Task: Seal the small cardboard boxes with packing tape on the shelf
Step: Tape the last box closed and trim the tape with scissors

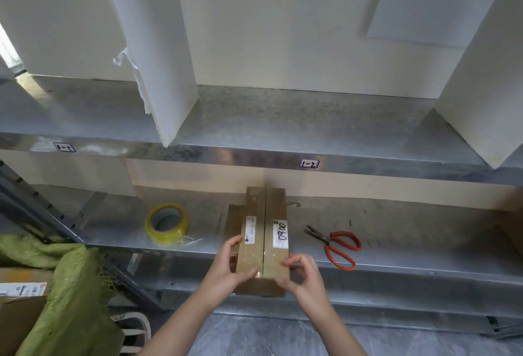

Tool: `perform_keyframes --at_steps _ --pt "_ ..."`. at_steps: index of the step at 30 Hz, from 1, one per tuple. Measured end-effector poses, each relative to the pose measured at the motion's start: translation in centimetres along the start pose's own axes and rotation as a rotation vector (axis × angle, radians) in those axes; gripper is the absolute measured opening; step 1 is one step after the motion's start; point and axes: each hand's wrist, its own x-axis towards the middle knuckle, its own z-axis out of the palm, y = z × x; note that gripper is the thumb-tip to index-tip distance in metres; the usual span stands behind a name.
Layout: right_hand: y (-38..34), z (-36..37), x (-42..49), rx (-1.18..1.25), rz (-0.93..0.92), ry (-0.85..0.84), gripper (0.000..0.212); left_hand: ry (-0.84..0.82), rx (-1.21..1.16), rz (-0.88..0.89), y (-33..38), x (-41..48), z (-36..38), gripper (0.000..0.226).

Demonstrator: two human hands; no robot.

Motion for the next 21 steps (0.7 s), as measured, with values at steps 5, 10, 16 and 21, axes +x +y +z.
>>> perform_keyframes --at_steps 5,10,16,21 --pt "0.6 1.2 1.9 -0.002 0.24 -0.008 0.053 0.061 0.04 -0.113 -0.9 1.9 0.5 0.08" --pt "-1.7 1.4 4.2 0.126 0.25 0.079 0.058 0.085 -0.042 -0.173 0.9 4.5 0.6 0.06" --pt "-5.8 -0.1 4.3 0.193 0.146 -0.02 0.053 0.154 0.049 -0.018 4.6 4.1 -0.9 0.081" --pt "-9.8 -0.9 4.3 0.092 -0.015 0.083 0.052 0.131 -0.111 0.149 9.0 2.3 -1.3 0.075"
